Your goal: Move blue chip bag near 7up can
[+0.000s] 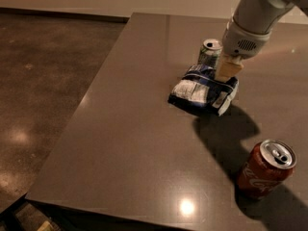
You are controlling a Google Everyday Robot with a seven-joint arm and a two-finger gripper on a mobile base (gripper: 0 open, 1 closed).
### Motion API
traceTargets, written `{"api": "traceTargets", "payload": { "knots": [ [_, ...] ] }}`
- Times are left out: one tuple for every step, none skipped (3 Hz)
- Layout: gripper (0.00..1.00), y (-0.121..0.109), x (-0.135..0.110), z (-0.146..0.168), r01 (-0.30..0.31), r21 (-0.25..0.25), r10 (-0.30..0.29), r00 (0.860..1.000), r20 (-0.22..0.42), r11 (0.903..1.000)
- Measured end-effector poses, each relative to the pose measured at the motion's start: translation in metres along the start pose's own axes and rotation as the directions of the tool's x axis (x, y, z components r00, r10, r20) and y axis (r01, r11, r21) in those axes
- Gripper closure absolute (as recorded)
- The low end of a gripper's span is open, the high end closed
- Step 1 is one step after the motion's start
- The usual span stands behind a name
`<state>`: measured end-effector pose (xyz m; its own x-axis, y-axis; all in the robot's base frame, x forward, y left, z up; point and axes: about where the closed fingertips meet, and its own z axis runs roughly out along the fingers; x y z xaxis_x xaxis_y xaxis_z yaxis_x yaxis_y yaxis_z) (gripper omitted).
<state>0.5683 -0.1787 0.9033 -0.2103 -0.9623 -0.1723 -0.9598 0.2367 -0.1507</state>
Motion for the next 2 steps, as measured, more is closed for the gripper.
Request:
{"api": "traceTargets", "payload": {
  "knots": [
    [0.39, -0.0007, -0.0021, 0.0008, 0.001, 0.004, -0.001, 1.000, 0.004, 1.0000],
    [0.17, -0.0019, -0.0033, 0.0016, 0.002, 0.008, -0.002, 1.000, 0.007, 1.0000]
  ]
}}
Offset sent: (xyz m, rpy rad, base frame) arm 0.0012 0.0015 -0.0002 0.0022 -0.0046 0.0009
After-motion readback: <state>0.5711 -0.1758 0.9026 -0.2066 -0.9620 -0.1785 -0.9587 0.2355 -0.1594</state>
